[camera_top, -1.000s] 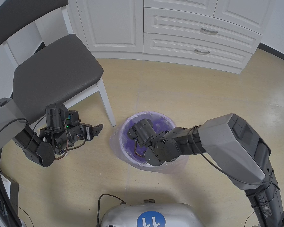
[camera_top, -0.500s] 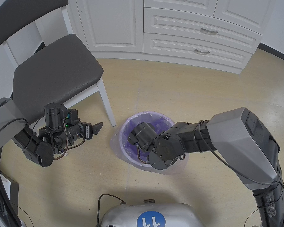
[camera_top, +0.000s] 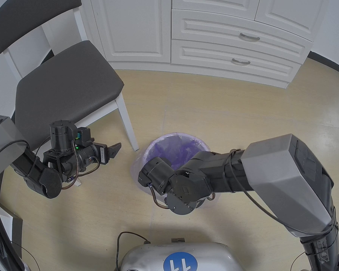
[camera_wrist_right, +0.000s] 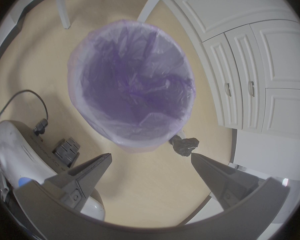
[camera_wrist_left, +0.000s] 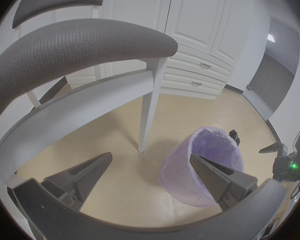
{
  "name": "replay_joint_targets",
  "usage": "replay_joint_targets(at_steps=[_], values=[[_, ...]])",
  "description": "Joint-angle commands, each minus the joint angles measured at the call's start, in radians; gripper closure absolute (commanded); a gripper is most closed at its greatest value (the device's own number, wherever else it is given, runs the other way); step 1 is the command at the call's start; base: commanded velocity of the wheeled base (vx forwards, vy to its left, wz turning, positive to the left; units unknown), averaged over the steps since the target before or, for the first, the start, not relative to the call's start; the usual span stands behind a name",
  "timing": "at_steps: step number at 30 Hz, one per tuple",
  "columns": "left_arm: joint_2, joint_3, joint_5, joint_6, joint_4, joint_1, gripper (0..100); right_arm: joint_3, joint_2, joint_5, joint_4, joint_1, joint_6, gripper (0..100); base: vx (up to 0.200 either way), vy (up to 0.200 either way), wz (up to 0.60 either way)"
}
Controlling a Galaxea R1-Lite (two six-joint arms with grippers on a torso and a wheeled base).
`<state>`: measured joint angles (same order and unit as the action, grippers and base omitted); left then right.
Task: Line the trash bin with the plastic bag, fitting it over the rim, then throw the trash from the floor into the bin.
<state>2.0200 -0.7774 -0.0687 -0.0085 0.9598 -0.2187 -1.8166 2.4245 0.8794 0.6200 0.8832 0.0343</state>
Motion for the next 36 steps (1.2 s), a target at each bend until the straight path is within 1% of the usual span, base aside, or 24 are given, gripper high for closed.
replay_joint_targets(at_steps=[1,2,4,14,20,23,30,36], values=[[-0.004,-0.002,0.0,-0.001,0.0,0.002,0,-0.086,0.007,0.0,0.0,0.008,0.001,0,0.0,0.0,0.0],[-0.004,-0.002,0.0,-0.001,0.0,0.002,0,-0.147,0.016,0.0,-0.003,0.01,0.001,0,0.0,0.0,0.0],[-0.004,-0.002,0.0,-0.002,0.0,0.002,0,-0.183,0.038,0.0,-0.006,0.01,0.001,0,0.0,0.0,0.0],[-0.003,0.0,0.0,-0.001,0.0,0.002,0,-0.183,0.127,0.0,-0.071,0.005,0.004,0,0.0,0.0,0.0],[0.0,-0.002,0.0,-0.002,0.0,0.002,0,-0.183,0.163,-0.007,-0.175,-0.006,0.029,0,0.0,0.0,0.0],[0.0,-0.002,0.0,-0.002,0.002,0.002,0,-0.183,0.165,-0.01,-0.206,-0.006,0.03,0,0.0,0.0,0.0],[-0.001,0.0,0.0,-0.002,0.002,0.002,0,-0.183,0.16,-0.011,-0.206,-0.001,0.027,0,0.0,0.0,0.0],[-0.004,0.001,0.0,-0.002,0.002,0.002,0,-0.159,0.127,-0.013,-0.195,0.034,0.023,0,0.0,0.0,0.0]])
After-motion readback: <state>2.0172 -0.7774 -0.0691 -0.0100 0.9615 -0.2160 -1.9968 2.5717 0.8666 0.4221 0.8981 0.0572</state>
